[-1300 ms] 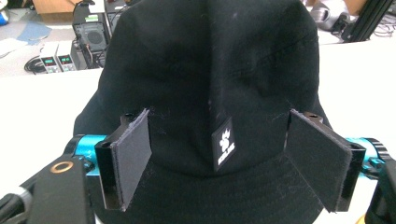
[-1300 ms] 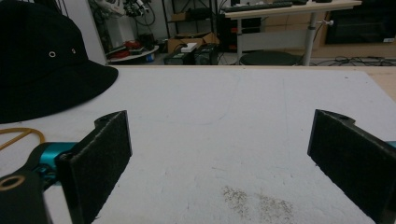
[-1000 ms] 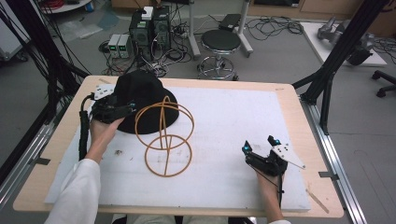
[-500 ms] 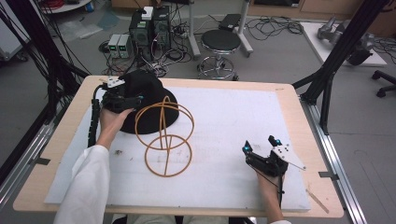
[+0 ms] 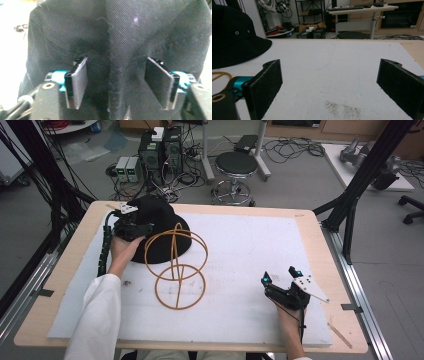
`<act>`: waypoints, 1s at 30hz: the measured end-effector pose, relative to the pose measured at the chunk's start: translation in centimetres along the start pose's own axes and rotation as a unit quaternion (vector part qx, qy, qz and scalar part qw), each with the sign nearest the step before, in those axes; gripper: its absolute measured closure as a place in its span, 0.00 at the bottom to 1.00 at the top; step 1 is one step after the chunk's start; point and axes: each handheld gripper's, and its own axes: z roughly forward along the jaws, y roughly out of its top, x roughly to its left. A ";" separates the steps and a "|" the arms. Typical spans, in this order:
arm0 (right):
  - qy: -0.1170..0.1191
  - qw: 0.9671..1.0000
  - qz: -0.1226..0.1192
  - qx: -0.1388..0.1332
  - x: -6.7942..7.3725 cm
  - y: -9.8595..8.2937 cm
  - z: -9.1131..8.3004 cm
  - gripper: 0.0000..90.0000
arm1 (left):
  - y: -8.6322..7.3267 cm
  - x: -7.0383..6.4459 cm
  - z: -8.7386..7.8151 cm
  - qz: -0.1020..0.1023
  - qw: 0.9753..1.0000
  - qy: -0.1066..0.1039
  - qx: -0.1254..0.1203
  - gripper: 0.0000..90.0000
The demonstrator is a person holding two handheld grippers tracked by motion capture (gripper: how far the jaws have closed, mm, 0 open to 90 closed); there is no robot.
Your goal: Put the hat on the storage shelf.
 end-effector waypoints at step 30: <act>0.007 1.000 -0.002 -0.005 0.0 0.0 -0.1 0.06 | -0.6 0.9 -0.2 0.003 1.000 -0.030 0.001 0.95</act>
